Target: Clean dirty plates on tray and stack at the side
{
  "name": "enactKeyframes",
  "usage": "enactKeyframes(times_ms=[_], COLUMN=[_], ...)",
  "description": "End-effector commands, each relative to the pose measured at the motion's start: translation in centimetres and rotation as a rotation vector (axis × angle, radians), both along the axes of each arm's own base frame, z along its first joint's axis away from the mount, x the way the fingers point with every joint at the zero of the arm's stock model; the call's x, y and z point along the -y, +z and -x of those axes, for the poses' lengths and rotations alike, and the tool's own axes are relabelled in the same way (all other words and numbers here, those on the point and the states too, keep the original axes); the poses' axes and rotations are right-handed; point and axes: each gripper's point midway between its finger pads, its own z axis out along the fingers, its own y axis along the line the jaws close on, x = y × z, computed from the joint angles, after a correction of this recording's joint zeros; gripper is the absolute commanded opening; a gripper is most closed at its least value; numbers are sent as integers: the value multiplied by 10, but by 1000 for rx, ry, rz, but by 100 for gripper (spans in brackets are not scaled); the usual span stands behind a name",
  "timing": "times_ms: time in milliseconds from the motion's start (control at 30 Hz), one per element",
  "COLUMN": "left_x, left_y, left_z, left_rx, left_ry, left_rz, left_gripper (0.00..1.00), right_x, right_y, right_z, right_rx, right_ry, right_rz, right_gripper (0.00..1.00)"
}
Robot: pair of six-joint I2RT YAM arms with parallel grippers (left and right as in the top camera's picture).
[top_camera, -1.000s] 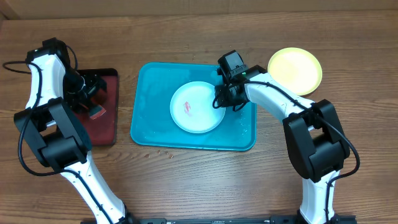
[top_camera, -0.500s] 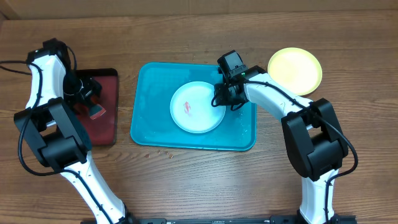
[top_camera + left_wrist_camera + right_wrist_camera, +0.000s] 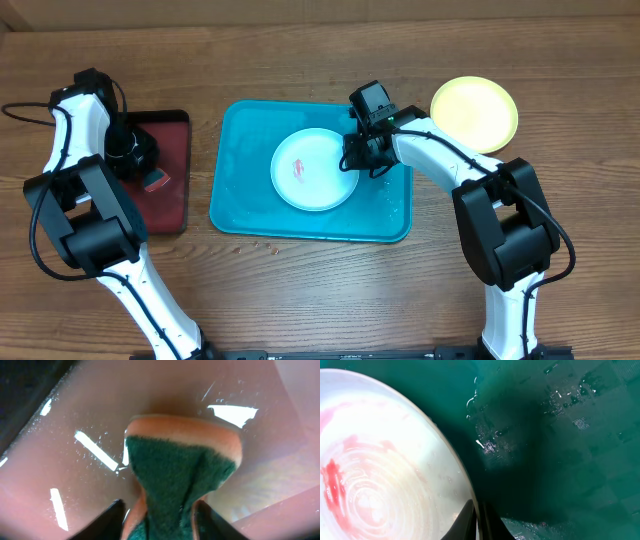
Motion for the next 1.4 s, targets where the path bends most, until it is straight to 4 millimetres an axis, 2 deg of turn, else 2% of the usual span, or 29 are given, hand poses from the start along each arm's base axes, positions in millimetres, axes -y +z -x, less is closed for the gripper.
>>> enactKeyframes(times_ms=[0, 67, 167, 267, 367, 433, 467, 500, 533, 567, 600, 767, 800, 867, 967, 1067, 1100, 1167, 1200, 1233, 1267, 1300, 1367], left_x=[-4, -4, -4, -2, 2, 4, 5, 7, 8, 10, 12, 18, 18, 18, 18, 20, 19, 18, 16, 13, 11, 8, 1], left_y=[-4, -5, -5, -6, -9, -11, -12, -14, -15, -16, -17, -20, -20, -20, -20, -21, -21, -22, -22, -22, -23, -23, -23], left_z=[2, 1, 1, 2, 6, 10, 12, 14, 16, 20, 23, 36, 37, 36, 35, 30, 30, 26, 24, 21, 19, 16, 9], left_rx=[-9, -6, -5, -11, -26, -41, -48, -57, -65, -77, -90, -139, -140, -138, -132, -112, -110, -96, -86, -76, -66, -55, -31], left_ry=[8, 7, 7, 4, -1, -3, -3, -5, -5, -5, -5, -6, -6, -6, -5, -3, -4, -4, -5, -6, -6, -5, -6], left_rz=[-15, -16, -16, -14, -7, -1, 1, 5, 11, 19, 26, 49, 49, 48, 50, 62, 61, 53, 43, 33, 22, 7, -30], left_gripper=[43, 47, 45, 28, 5, 4, 14, 34, 63, 96, 100, 100, 94, 65, 30, 6, 7, 33, 59, 80, 96, 100, 100], right_x=[7, 7, 7, 7, 7, 7, 7, 7, 7, 7, 7, 7, 7, 7, 7, 7, 7, 7, 7, 7, 7, 7, 7], right_y=[-18, -18, -18, -18, -18, -18, -18, -18, -18, -18, -18, -18, -18, -18, -18, -18, -18, -18, -18, -18, -18, -18, -18], right_z=[3, 3, 3, 3, 3, 3, 3, 3, 3, 3, 3, 3, 3, 3, 3, 3, 3, 3, 3, 3, 3, 3, 4], right_rx=[-27, -26, -26, -26, -26, -26, -26, -26, -26, -26, -26, -26, -26, -26, -26, -26, -26, -26, -26, -26, -26, -26, -27], right_ry=[-16, -16, -16, -16, -16, -16, -16, -16, -16, -16, -16, -16, -16, -16, -16, -16, -16, -16, -16, -16, -16, -16, -16], right_rz=[44, 44, 44, 44, 44, 44, 44, 44, 44, 44, 44, 44, 44, 44, 44, 44, 44, 44, 44, 44, 44, 44, 44], right_gripper=[5, 5, 5, 5, 5, 5, 5, 5, 5, 5, 5, 5, 5, 5, 5, 5, 5, 5, 5, 5, 5, 5, 5])
